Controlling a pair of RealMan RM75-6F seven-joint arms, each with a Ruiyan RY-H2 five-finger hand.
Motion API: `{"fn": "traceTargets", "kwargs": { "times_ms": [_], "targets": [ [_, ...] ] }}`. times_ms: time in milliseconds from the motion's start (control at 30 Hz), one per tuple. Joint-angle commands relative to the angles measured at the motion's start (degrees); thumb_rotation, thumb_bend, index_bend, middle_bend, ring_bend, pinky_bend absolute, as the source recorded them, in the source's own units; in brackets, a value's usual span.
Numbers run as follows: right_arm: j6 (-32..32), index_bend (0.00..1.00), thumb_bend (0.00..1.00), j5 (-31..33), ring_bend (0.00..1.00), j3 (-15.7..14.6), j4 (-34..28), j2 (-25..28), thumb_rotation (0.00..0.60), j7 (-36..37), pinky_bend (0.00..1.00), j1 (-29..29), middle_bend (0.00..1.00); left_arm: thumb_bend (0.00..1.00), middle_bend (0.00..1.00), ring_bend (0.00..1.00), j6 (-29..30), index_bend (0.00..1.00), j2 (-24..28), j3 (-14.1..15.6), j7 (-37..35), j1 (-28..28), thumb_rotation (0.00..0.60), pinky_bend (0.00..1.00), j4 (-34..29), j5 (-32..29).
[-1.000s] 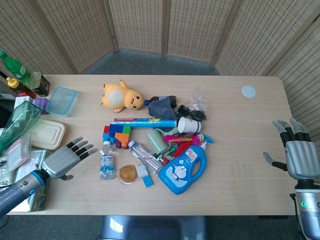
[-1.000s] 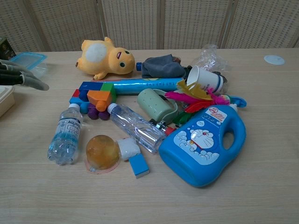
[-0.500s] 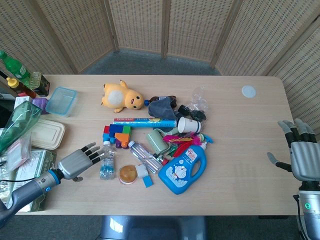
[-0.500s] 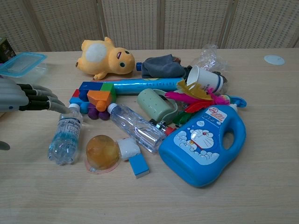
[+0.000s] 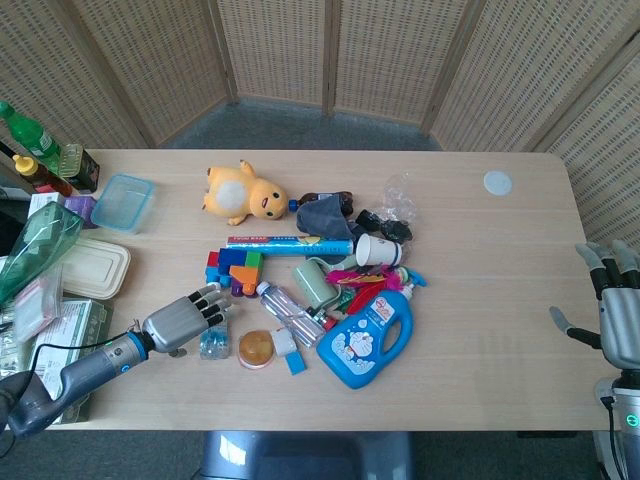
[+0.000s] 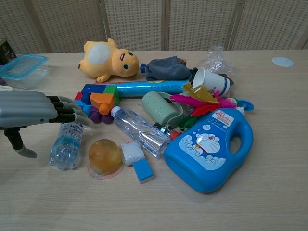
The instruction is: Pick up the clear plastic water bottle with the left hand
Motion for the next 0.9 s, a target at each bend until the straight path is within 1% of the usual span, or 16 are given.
{"fn": "traceTargets", "kwargs": {
  "times_ms": [33, 200, 267, 333, 367, 433, 467, 533, 600, 633, 667, 800, 867, 900],
  "targets": [
    [0.1, 0.13, 0.23, 0.0, 0.00, 0.0, 0.0, 0.1, 0.517, 0.1, 0.13, -0.1, 0.18, 0.15, 0.00, 0.00, 0.3, 0.00, -1.8, 0.4, -0.4, -0.6, 0.600, 0.00, 1.9, 0.0],
    [0.5, 0.13, 0.23, -0.2, 0.00, 0.1, -0.1, 0.4, 0.513, 0.4, 0.13, -0.4, 0.18, 0.15, 0.00, 0.00, 1.3, 0.00, -4.8, 1.2, 0.2, -1.4, 0.600, 0.00, 5.7, 0.9],
    [0.6, 0.13, 0.23, -0.3, 0.00, 0.1, -0.1, 0.5, 0.515, 0.4, 0.13, -0.5, 0.18, 0.16, 0.05, 0.00, 2.6, 0.05, -5.8, 1.4, 0.6, -1.3, 0.600, 0.00, 7.2, 1.5],
    [0.7, 0.13, 0.23, -0.4, 0.00, 0.2, -0.2, 0.6, 0.515, 0.7, 0.13, -0.6, 0.18, 0.20, 0.17, 0.02, 4.8, 0.16, -7.1, 1.7, 0.8, -1.0, 0.600, 0.00, 9.1, 2.4],
    [0.7, 0.13, 0.23, -0.4, 0.00, 0.2, -0.3, 0.6, 0.515, 1.0, 0.13, -0.7, 0.18, 0.21, 0.20, 0.03, 5.7, 0.20, -7.8, 1.9, 0.7, -0.9, 0.600, 0.00, 10.1, 2.7],
    [0.7, 0.13, 0.23, -0.5, 0.00, 0.2, -0.3, 0.7, 0.516, 1.3, 0.13, -0.7, 0.18, 0.25, 0.28, 0.10, 6.9, 0.32, -9.2, 2.4, 0.1, -0.9, 0.600, 0.00, 12.2, 3.4],
    [0.7, 0.13, 0.23, -0.7, 0.00, 0.2, -0.3, 0.7, 0.515, 1.3, 0.13, -0.7, 0.18, 0.26, 0.30, 0.13, 7.2, 0.35, -9.7, 2.6, -0.1, -0.9, 0.600, 0.00, 12.9, 3.5],
    [0.6, 0.13, 0.23, -0.9, 0.00, 0.2, -0.5, 0.8, 0.514, 1.4, 0.13, -0.7, 0.18, 0.29, 0.38, 0.21, 8.3, 0.42, -10.7, 3.0, -0.2, -0.9, 0.600, 0.01, 14.4, 4.1],
    [0.8, 0.13, 0.23, -0.9, 0.00, 0.2, -0.6, 0.8, 0.517, 1.4, 0.13, -0.7, 0.18, 0.32, 0.47, 0.30, 9.0, 0.51, -11.3, 3.5, 0.0, -1.0, 0.600, 0.09, 15.4, 4.7],
    [0.9, 0.13, 0.23, -0.9, 0.00, 0.3, -0.6, 0.9, 0.515, 1.4, 0.13, -0.8, 0.18, 0.32, 0.50, 0.33, 9.2, 0.54, -11.6, 3.9, 0.0, -1.1, 0.600, 0.13, 15.9, 4.9],
    [0.9, 0.13, 0.23, -0.9, 0.00, 0.3, -0.6, 0.9, 0.516, 1.3, 0.13, -0.8, 0.18, 0.33, 0.51, 0.34, 9.3, 0.55, -11.8, 4.1, -0.1, -1.1, 0.600, 0.16, 16.1, 4.9],
    [1.1, 0.13, 0.23, -1.0, 0.00, 0.3, -0.8, 1.1, 0.519, 1.5, 0.13, -1.0, 0.18, 0.33, 0.50, 0.34, 9.1, 0.57, -12.5, 4.8, -0.2, -1.2, 0.600, 0.23, 17.2, 4.7],
    [1.1, 0.13, 0.23, -1.0, 0.00, 0.3, -0.8, 1.1, 0.518, 1.5, 0.13, -1.1, 0.18, 0.33, 0.54, 0.37, 9.5, 0.61, -12.7, 4.9, -0.3, -1.1, 0.600, 0.29, 17.5, 4.5],
    [1.1, 0.13, 0.23, -1.0, 0.00, 0.3, -0.8, 1.1, 0.516, 1.5, 0.13, -1.1, 0.18, 0.34, 0.58, 0.41, 9.9, 0.64, -12.8, 4.9, -0.3, -1.0, 0.600, 0.33, 17.7, 4.3]
  ]
}}
